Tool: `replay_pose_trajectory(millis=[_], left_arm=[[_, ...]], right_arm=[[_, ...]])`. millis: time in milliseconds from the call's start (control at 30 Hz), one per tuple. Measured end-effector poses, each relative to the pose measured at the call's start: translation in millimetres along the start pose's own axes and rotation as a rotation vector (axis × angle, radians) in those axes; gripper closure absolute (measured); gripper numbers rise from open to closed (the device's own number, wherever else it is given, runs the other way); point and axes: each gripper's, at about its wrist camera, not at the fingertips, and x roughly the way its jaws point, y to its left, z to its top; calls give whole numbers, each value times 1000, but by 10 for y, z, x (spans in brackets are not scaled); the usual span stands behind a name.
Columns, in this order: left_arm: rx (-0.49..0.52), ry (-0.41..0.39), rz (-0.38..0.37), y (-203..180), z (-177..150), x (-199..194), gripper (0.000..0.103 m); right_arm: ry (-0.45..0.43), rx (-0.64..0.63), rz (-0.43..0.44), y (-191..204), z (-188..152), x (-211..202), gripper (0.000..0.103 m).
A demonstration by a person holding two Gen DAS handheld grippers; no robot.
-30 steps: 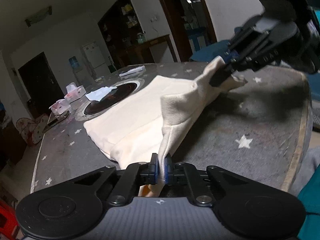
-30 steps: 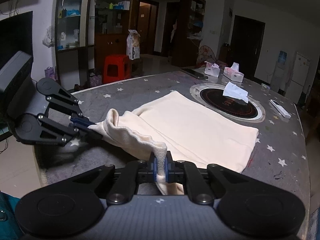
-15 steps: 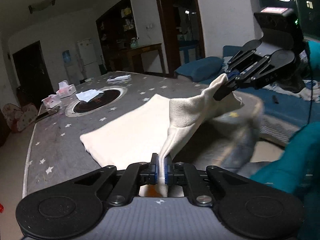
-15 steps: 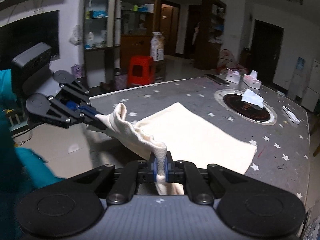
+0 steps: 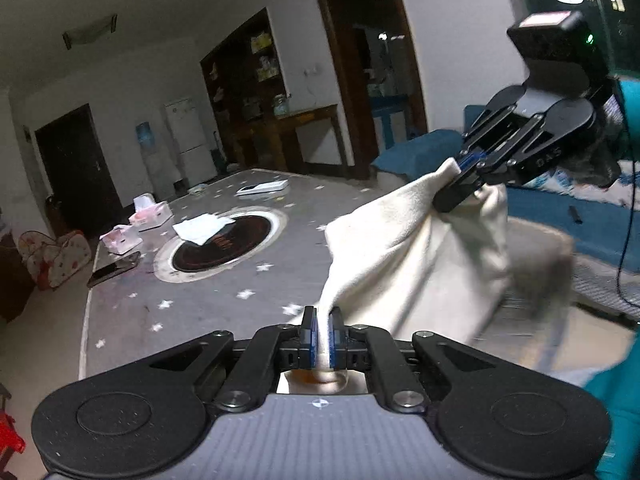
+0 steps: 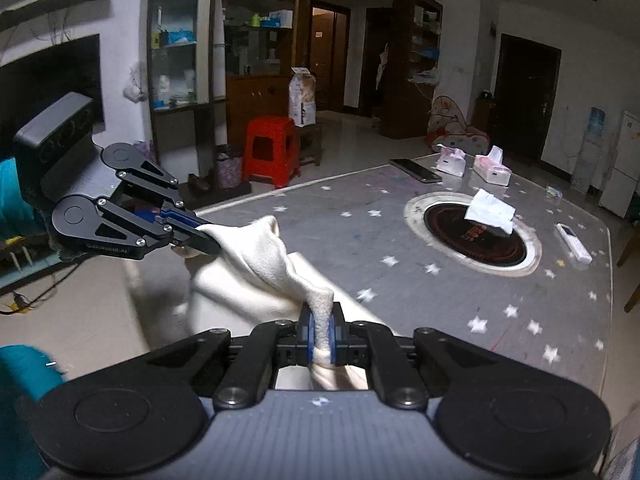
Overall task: Fold clothes
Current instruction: 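Lift the hem with both grippers and fold it toward the collar, then open both grippers and release the folded hem onto the sweatshirt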
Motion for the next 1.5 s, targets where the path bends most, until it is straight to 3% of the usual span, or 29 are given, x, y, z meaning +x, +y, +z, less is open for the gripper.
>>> replay_pose_trajectory(millis=[133,300,533,600,733,933,1000,1167,1500], left_arm=[[-53,65,45,257,-35,571,97],[-142,137,111,403,-184,1107,93],[-253,157,204,599,-241,1191,93],[-289,140,193,575,-194,1090,93],[-339,98,103,349,-84,949,93],[-307,90,-2,-148,-84,925,88],[-303,102,-14,-229,-123,938,83],[-315,119,-28,-326,-216,944,61],[-320,105,-58,-318,-302,891,48]], right_arm=[[28,21,-42,-268,106,434,97],[30,94,-65,-346,-23,553,94],[32,196,-97,-454,-205,720,90],[33,225,-106,-485,-257,767,90],[42,269,-110,-498,-351,845,90],[75,306,-92,-528,-365,982,90],[64,284,-73,-491,-273,989,90],[87,237,-34,-404,-159,1213,90],[116,236,-53,-396,-127,1603,89]])
